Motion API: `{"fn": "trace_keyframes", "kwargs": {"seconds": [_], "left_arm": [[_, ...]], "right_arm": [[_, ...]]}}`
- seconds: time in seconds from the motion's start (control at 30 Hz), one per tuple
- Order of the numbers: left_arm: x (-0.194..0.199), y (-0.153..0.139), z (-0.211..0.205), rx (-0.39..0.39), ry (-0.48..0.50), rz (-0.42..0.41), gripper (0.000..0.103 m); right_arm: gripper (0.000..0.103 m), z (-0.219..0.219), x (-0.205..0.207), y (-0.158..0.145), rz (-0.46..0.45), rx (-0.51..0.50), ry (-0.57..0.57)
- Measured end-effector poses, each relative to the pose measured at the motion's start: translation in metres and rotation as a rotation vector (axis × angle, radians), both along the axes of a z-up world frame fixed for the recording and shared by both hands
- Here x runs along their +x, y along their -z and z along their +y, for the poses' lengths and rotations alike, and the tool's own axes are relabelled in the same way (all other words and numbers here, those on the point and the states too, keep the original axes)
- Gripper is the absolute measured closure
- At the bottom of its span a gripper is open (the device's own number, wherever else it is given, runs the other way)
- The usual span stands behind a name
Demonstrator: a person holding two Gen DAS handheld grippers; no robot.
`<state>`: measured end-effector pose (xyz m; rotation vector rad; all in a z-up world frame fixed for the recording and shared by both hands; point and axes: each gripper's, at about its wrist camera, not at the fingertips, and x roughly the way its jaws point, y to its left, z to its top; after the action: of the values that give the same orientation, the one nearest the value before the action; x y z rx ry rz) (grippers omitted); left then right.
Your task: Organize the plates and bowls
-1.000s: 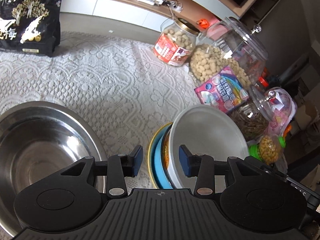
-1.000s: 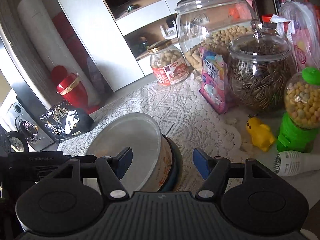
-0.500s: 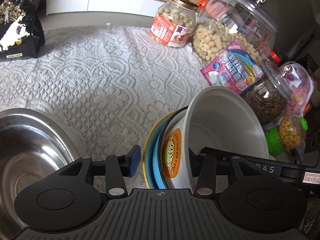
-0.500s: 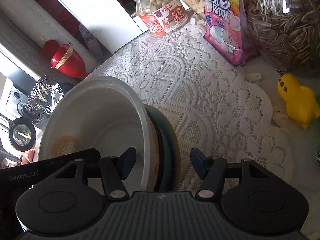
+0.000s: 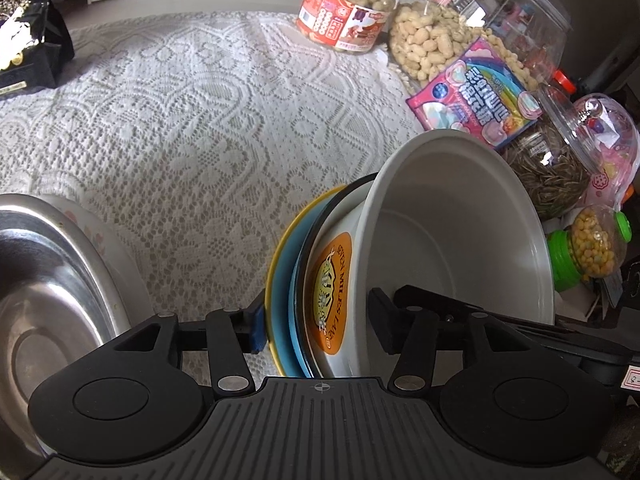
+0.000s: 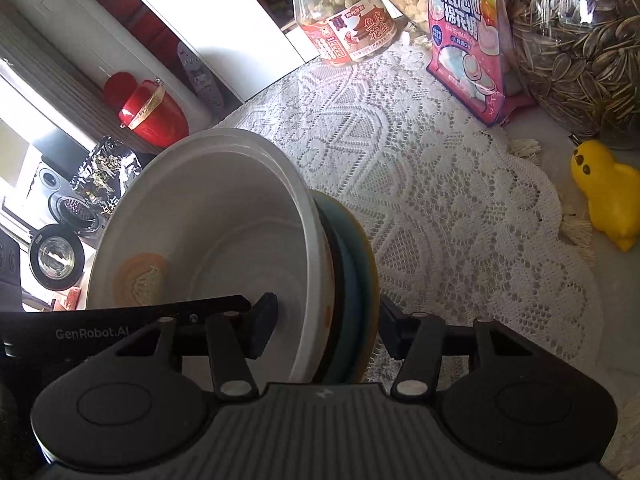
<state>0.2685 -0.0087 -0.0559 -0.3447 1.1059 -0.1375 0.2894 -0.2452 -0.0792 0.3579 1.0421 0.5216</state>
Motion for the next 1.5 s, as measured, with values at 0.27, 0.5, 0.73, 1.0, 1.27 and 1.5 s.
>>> {"fn": "trace_keyframes", "kwargs": {"seconds": [0.27, 0.5, 0.73, 1.0, 1.27, 1.5], "left_arm": [[0.008, 0.001, -0.002, -0.010, 0.037, 0.058, 0.045], [0.007, -0.001, -0.009, 0.033, 0.071, 0.066, 0.042], [0.008, -0.003, -0.011, 0.052, 0.077, 0.059, 0.042], [0.009, -0.004, -0.014, 0.072, 0.077, 0.063, 0.041], [0.010, -0.005, -0.015, 0.077, 0.072, 0.073, 0.041], [0.009, -0.006, -0.015, 0.058, 0.061, 0.114, 0.041]], "right_arm": [[0.053, -0.002, 0.001, 0.002, 0.022, 0.026, -0.011], [0.055, -0.006, -0.001, 0.001, 0.007, 0.023, -0.002], [0.055, -0.005, -0.003, 0.000, -0.008, 0.015, 0.002], [0.058, -0.005, -0.005, -0.001, -0.013, 0.019, -0.010], [0.059, -0.006, -0.005, -0.001, -0.007, 0.023, -0.010], [0.059, -0.009, -0.008, -0.006, 0.032, 0.011, -0.001]]}}
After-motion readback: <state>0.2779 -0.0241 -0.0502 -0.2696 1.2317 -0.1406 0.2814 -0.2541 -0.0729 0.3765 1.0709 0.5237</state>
